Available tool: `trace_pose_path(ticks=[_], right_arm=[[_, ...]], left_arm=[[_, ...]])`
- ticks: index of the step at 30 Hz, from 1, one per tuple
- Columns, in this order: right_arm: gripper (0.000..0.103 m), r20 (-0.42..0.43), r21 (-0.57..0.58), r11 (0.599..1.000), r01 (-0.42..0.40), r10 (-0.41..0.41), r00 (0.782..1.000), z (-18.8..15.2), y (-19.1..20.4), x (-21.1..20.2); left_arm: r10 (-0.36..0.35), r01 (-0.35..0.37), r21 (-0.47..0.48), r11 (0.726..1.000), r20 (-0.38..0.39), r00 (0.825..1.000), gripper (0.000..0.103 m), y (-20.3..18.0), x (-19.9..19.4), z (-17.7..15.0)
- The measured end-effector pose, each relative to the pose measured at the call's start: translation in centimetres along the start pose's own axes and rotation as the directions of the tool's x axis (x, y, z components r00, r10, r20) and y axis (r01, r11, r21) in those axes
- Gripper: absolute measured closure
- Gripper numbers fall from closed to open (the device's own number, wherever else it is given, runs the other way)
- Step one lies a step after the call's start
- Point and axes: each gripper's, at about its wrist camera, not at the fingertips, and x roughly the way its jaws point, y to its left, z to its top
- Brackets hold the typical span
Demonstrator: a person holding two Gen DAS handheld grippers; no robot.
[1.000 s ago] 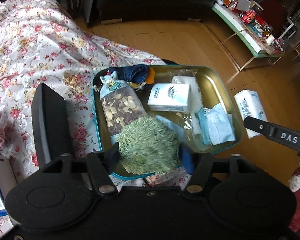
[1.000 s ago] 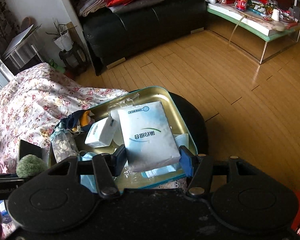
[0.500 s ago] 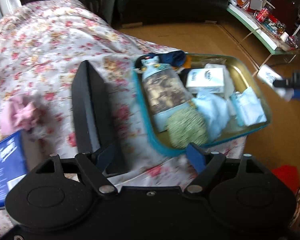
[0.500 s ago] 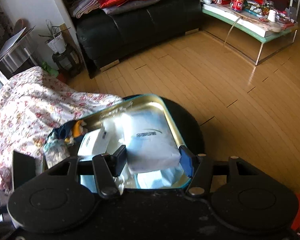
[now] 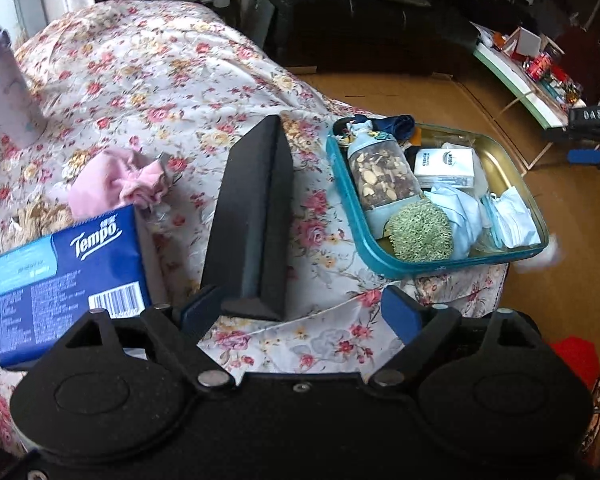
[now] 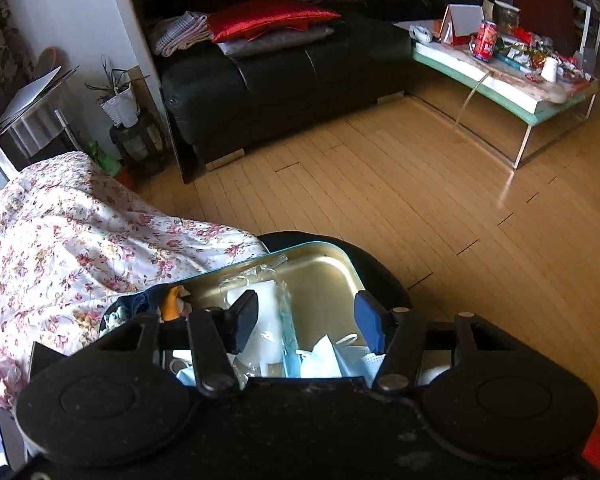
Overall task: Organize soft objects
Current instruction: 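Move both open tools back over the bed toward the pink cloth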
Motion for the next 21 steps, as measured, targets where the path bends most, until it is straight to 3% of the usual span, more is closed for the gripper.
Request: trace_pose_path(ticks=[8, 12, 21], right_arm=[[0.050, -0.014, 0.025, 0.998, 0.058, -0.057, 0.998, -1.2, -2.7, -1.2], [0.050, -0.017, 0.033, 0.998, 0.049, -0.048, 0.999, -1.9, -2.6, -1.8], [0.050, -0.055, -0.016, 0.996, -0.090, 0.089, 0.995, -3.8, 2.0, -2.4]], left_arm=[[-0.019, 0.019, -0.013, 1.000, 0.013, 1.000, 0.019, 0.2, -0.4, -0.4], [-0.012, 0.012, 0.003, 1.000, 0.031, 0.999, 0.019, -0.3, -0.9, -0.1], [0.052, -0.052, -0.007, 0.999, 0.092, 0.994, 0.019, 1.0, -2.9, 0.8]])
